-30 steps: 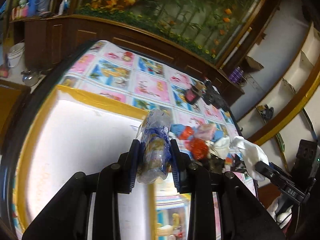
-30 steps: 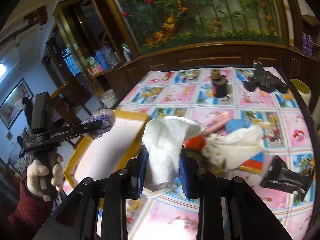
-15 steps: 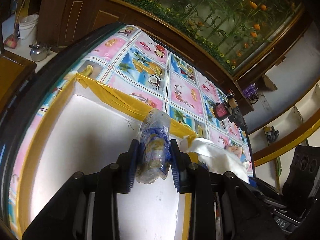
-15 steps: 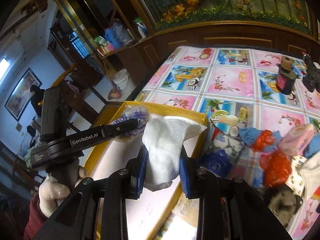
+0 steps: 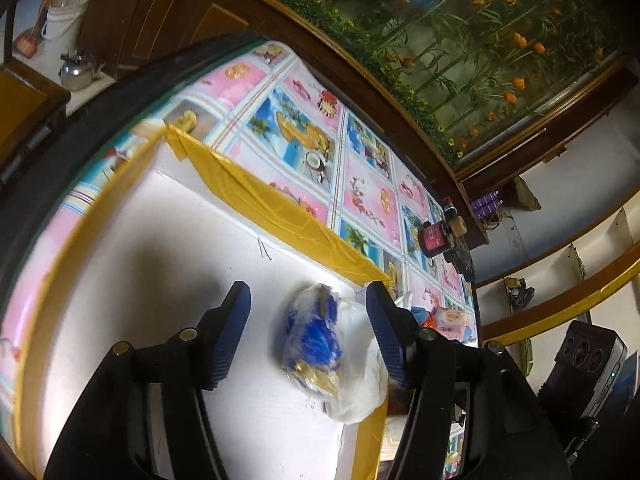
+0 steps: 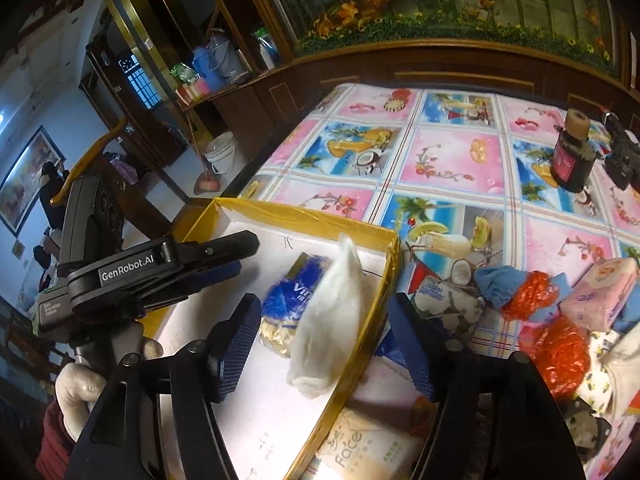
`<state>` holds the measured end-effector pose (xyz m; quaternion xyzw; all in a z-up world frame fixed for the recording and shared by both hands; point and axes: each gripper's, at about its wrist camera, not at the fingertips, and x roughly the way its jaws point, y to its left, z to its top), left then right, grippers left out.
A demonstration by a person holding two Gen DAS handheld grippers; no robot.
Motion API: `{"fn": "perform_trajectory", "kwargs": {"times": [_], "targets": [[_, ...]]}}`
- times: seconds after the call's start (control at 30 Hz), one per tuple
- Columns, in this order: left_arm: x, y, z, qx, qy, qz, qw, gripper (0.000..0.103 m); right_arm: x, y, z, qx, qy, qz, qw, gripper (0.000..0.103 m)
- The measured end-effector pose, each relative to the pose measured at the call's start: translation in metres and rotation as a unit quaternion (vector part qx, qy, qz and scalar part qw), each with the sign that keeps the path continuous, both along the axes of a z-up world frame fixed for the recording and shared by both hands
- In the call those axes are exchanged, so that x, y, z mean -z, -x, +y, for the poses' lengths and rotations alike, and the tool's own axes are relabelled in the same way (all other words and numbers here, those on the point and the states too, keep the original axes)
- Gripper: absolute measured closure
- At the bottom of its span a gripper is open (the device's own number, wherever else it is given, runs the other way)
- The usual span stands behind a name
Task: Organize soft objects
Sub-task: 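Carry both items into the yellow-rimmed box and open both tools, then withdraw both tools from the box back over the pile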
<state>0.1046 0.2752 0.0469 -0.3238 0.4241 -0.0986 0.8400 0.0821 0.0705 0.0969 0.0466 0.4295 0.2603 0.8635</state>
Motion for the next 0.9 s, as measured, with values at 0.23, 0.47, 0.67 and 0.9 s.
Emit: {"fn": "perform_trajectory", "kwargs": {"times": [0.23,0.47,0.67,0.9], "targets": [[-0.052,0.046,-0.022,-0.003,-0.036,-0.054,0.9979,0.044,-0.045,0.066,-0.048,0.023,-0.01,-0.091,0.996,0.035],[-0.082,0.099,-0.065,0.024,-0.064,-0.101,0.9925,0.043,-0.089,0.189,-0.124,0.13,0.024,-0.302,0.944,0.0],[-0.07,0.118,-0.102,0.055,-0.076,-0.085,0.992,0.032,-0.068,0.234,-0.191,0.183,0.035,-0.31,0.932,0.001],[-0.042,0.123,-0.15,0.099,-0.098,-0.04,0.9895,0.032,0.006,0.215,-0.265,0.236,0.018,-0.173,0.956,0.001]]}}
